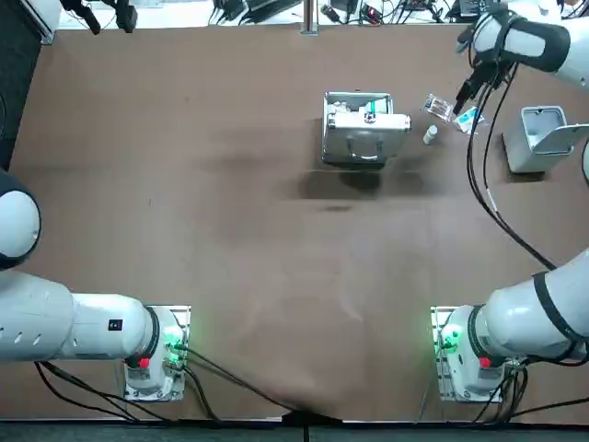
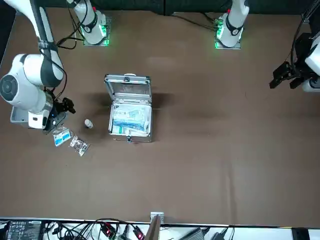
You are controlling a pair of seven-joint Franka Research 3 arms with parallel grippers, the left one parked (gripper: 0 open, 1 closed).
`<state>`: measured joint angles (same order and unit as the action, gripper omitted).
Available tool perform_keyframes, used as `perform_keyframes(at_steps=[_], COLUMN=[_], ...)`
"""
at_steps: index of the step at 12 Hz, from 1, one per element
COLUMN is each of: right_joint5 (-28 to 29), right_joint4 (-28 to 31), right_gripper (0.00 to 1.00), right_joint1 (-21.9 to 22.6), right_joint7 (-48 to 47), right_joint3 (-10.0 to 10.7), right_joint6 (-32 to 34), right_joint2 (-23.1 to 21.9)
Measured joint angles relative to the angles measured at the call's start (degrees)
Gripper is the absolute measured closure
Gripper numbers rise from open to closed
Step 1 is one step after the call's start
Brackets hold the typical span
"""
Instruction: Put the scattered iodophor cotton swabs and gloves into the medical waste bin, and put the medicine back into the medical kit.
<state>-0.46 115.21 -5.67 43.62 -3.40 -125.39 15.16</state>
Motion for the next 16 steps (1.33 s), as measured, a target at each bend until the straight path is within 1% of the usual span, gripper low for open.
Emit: perform_keyframes(at_steps=[1, 3, 4, 5, 9, 11, 13, 14, 16], right_joint5=[-0.8, -4.5, -6.8, -8.8, -14.6, -15.7, -15.8, -15.9, -16.9], right_joint4=[0.8, 1.2, 1.2, 1.2, 1.3, 1.3, 1.3, 1.3, 1.3], right_gripper=[0.01, 0.02, 0.03, 0.07, 0.12, 0.15, 0.16, 0.23, 0.28], right_joint1=[-0.3, -0.9, -1.1, -1.2, -1.2, -1.6, -2.1, -2.2, -2.3], right_joint7=[3.2, 7.2, 8.3, 8.9, 10.7, 11.5, 12.5, 12.8, 12.9], right_joint3=[0.0, 0.0, 0.0, 0.0, 0.0, 0.0, 0.0, 0.0, 0.0], right_joint6=[-1.8, -5.3, -6.7, -7.8, -12.7, -14.3, -15.8, -16.2, -17.3], right_joint2=[0.8, 2.6, 3.5, 4.3, 7.1, 8.7, 10.1, 10.6, 11.5])
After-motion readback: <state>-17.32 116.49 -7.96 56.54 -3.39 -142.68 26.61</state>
